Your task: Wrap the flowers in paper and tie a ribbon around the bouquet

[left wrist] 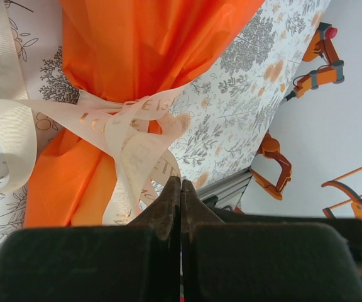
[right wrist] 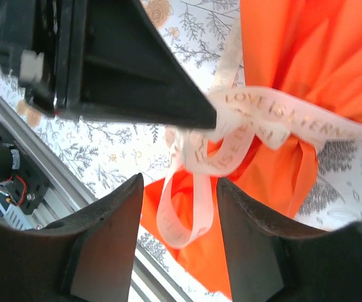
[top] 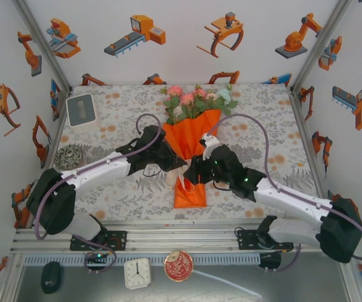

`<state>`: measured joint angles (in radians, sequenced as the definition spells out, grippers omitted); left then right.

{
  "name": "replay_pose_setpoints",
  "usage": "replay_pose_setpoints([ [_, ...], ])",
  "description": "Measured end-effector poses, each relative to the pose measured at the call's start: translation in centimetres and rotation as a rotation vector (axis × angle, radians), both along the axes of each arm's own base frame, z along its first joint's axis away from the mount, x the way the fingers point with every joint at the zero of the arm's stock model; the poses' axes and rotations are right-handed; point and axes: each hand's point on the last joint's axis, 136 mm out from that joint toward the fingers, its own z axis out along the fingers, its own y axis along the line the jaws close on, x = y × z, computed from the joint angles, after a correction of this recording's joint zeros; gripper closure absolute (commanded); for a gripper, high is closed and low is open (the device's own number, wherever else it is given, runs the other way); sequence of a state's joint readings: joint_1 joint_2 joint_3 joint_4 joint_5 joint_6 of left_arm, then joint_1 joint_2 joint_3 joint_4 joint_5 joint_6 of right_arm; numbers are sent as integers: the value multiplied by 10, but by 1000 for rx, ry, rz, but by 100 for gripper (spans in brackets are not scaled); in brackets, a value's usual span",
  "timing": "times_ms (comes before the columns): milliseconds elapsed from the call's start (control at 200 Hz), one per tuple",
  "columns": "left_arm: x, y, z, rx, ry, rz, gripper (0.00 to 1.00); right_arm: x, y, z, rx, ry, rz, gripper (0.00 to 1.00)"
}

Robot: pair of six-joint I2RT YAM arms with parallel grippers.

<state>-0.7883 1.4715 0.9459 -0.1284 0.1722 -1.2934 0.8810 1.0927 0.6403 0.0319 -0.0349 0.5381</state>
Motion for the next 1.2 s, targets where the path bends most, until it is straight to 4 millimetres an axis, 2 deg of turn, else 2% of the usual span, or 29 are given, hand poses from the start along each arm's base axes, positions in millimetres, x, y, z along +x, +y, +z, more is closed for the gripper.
replay_pose_setpoints([
  [165,1,1,-1,6,-2,6,100,-10,-17,-23,-54,26,-108,53],
  [380,2,6,-3,26,-4,17,100,-11,-18,-53,-100,97,-140,59],
  [616,4,13,2,41,-25,35,100,-15,-10,-64,-97,142,-127,64],
  [846,11,23,0,63,-35,69,100,-30,-2,-71,-74,186,-94,68],
  [1116,14,34,-9,108,-45,85,100,-40,-2,-76,-77,204,-55,98],
  [1201,16,35,-9,137,-83,48,100,-38,-9,-72,-131,145,-37,100],
])
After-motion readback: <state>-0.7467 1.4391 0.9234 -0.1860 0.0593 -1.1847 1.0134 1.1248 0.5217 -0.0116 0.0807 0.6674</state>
